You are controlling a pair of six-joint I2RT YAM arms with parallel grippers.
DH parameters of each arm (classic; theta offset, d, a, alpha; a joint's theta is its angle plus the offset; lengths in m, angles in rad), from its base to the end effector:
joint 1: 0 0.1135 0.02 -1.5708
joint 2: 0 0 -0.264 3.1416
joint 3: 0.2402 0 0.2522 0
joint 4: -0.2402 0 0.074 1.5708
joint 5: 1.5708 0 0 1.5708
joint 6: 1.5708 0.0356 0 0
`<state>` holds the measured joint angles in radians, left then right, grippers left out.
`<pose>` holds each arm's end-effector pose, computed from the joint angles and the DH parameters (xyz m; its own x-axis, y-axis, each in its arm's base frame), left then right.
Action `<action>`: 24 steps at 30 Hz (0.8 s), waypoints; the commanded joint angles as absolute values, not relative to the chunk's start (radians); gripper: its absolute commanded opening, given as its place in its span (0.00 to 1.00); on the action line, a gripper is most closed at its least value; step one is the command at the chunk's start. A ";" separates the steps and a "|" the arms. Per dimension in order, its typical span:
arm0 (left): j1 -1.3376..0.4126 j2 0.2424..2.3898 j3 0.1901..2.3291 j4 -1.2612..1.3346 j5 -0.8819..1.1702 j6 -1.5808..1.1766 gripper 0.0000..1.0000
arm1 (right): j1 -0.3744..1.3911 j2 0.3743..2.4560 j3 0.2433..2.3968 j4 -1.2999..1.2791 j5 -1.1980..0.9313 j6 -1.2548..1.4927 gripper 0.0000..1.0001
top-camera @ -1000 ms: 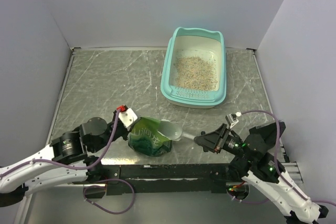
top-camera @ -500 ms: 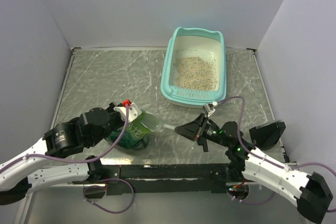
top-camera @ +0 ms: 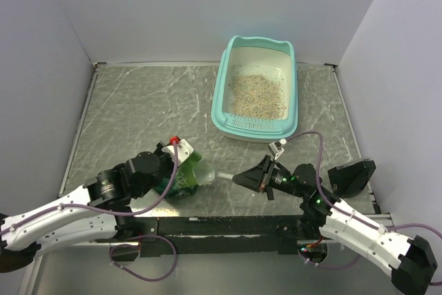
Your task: Fill the litter box with clean litter
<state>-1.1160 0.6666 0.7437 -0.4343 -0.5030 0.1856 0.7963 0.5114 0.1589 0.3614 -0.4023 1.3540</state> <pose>0.0816 -0.1278 0.3186 -0.0423 0.4546 -0.8897 0.6069 0.7190 0.3386 0.0929 0.1149 0.2154 -0.9084 0.3565 -0.2185 -0.2064 0.0720 0.9758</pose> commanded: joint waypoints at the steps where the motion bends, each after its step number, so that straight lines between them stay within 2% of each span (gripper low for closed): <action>1: -1.118 0.704 0.683 -0.313 -0.434 0.084 0.01 | 0.796 0.442 0.215 0.330 -0.408 1.331 0.00; 16: -1.118 0.519 0.618 -0.261 -0.494 0.075 0.01 | 0.790 0.108 0.229 -0.115 -0.284 1.259 0.00; 24: -1.120 0.503 0.618 -0.262 -0.509 0.069 0.01 | 0.792 0.130 0.294 -0.204 -0.279 1.195 0.00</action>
<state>-1.1149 0.5186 0.6228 -0.3038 -0.5140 0.1066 0.7940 0.1020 0.2153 -0.1574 -0.2939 1.2541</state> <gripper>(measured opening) 0.021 0.337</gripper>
